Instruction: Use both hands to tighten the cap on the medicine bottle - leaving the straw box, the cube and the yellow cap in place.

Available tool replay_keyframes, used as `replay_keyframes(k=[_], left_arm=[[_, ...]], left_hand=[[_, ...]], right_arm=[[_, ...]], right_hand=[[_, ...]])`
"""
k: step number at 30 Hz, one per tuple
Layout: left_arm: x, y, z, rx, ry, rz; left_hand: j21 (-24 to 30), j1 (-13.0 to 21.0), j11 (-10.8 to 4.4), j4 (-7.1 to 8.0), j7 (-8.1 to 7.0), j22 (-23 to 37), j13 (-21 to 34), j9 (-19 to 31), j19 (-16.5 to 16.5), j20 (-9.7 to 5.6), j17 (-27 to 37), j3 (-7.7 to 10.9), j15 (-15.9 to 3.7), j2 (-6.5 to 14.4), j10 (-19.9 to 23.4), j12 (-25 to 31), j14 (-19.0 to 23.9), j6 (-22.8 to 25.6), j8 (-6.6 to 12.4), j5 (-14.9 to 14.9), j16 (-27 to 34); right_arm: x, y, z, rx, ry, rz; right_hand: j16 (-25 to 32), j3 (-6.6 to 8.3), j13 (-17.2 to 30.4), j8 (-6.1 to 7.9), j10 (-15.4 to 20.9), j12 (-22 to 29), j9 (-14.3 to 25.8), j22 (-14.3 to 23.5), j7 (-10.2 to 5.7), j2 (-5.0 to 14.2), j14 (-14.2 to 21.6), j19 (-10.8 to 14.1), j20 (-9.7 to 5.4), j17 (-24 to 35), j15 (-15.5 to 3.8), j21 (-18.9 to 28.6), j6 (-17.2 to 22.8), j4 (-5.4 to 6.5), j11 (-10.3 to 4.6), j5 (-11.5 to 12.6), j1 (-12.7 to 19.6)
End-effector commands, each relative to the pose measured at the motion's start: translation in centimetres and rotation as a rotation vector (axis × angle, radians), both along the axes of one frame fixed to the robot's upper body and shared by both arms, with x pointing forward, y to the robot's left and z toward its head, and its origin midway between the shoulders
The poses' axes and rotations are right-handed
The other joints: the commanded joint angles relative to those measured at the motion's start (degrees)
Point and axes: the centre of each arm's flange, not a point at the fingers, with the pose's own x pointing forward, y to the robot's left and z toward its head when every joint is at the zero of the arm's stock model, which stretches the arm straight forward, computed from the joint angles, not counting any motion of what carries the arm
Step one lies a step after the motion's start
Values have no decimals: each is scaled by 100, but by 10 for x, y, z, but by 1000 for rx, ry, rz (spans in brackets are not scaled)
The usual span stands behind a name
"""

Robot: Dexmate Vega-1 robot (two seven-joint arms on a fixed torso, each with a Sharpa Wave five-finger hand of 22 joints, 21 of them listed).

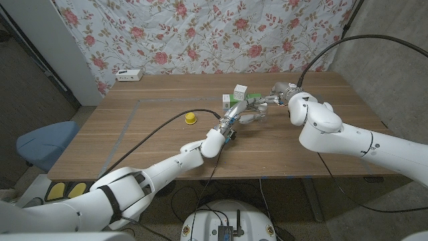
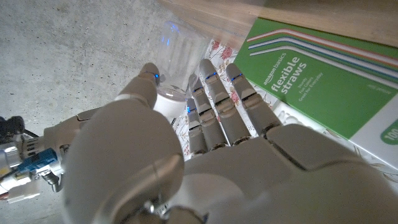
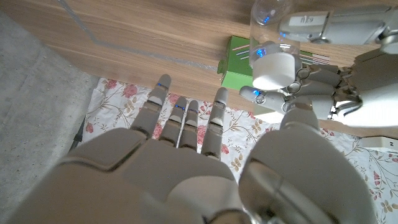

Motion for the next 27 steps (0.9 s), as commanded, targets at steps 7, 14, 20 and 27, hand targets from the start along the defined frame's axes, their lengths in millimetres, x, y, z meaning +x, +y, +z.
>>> replay_keyframes(k=[7, 14, 20, 27], left_arm=[[-4, 15, 0, 12, -9, 38], [-6, 18, 1, 17, -13, 45], [-9, 21, 2, 23, -19, 52], [-13, 25, 4, 28, -24, 62]], left_hand=[[9, 89, -232, -32, 21, 18, 26, 22, 56, 23, 15, 8, -474, 14, 300, 34, 19, -15, 0, 32, 30], [6, 82, -227, -19, 40, 18, 26, 22, 55, 34, 15, 6, -461, 24, 283, 27, 21, -24, -2, 32, 31], [5, 81, -233, -15, 36, 18, 27, 22, 56, 34, 12, 7, -461, 24, 294, 30, 11, -22, -1, 32, 25], [3, 87, -226, -15, 33, 18, 27, 22, 55, 36, 17, 1, -470, 27, 295, 30, 17, -25, -1, 31, 32]], right_arm=[[-4, -13, -1, 122, -39, 124], [-6, -21, -4, 187, -90, 183], [-5, -29, -8, 258, -149, 241], [-4, -37, -11, 330, -189, 294]], right_hand=[[-39, -49, 32, -226, -119, 27, -33, 1, 28, 35, -149, -153, 64, 1, 105, -10, -377, 15, 48, 30, -102], [-40, -39, 33, -298, -165, 31, -54, -2, 16, 96, -204, -225, 29, 2, 115, -16, -476, 28, 75, 36, -134], [0, 17, 33, -321, -54, 94, -81, -10, 16, 254, -152, -93, -141, 0, 121, 49, -427, 49, 140, 38, -148], [4, 27, 30, -376, -40, 104, -102, -18, 53, 319, -151, 1, -311, -3, 115, 72, -483, 75, 194, 31, -205]])
